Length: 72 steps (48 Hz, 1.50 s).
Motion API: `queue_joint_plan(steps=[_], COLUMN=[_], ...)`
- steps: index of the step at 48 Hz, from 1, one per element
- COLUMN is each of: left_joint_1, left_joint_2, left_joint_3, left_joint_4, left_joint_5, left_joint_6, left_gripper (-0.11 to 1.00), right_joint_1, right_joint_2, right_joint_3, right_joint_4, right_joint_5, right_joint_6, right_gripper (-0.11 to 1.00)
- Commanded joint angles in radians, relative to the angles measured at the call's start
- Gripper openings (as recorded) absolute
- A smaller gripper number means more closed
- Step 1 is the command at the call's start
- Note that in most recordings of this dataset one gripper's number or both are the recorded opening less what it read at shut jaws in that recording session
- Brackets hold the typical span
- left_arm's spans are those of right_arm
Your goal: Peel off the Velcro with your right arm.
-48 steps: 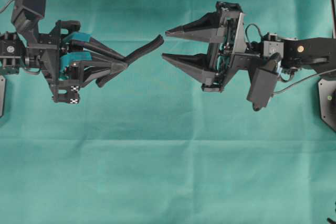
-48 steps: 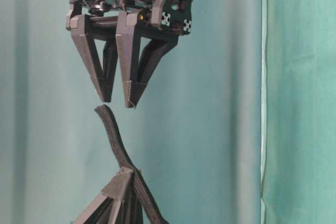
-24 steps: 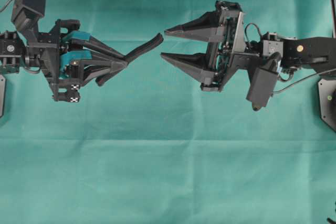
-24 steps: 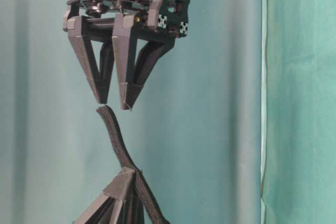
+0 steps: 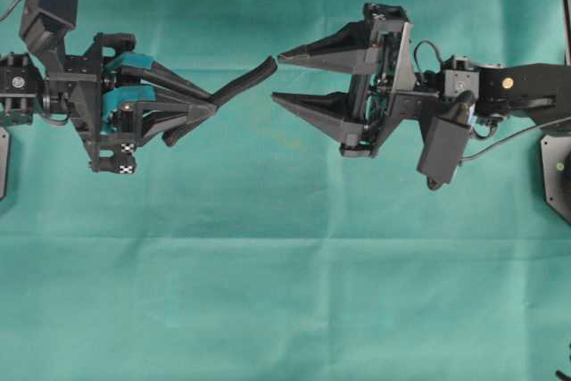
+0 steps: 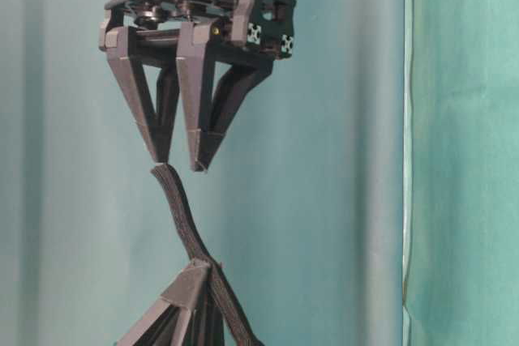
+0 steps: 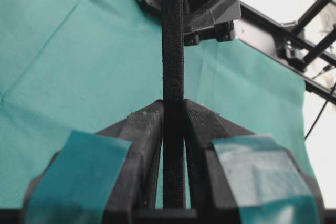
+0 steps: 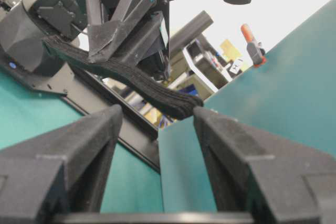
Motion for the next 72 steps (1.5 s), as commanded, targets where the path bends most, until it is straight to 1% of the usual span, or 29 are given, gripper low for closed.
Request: queue_joint_plan(steps=[1, 28, 38, 47, 72], left_joint_1=[0.003, 0.009, 0.011, 0.011, 0.014], left_joint_2=[-0.011, -0.011, -0.011, -0.011, -0.011], left_joint_3=[-0.011, -0.012, -0.014, -0.014, -0.015], left_joint_4=[-0.002, -0.002, -0.002, -0.002, -0.002], left_joint_5=[-0.011, -0.011, -0.011, -0.011, -0.011], left_joint_6=[0.002, 0.002, 0.002, 0.002, 0.002], left_gripper=[0.1, 0.1, 0.1, 0.1, 0.1], right_joint_1=[0.005, 0.008, 0.011, 0.011, 0.011], right_joint_2=[-0.005, 0.002, 0.002, 0.002, 0.0], right_joint_3=[-0.015, -0.012, -0.011, -0.008, 0.008], right_joint_4=[-0.002, -0.002, -0.002, -0.002, -0.002], right_joint_5=[-0.011, -0.011, -0.011, -0.011, -0.011], right_joint_6=[0.003, 0.003, 0.003, 0.003, 0.005], right_gripper=[0.19, 0.19, 0.09, 0.02, -0.05])
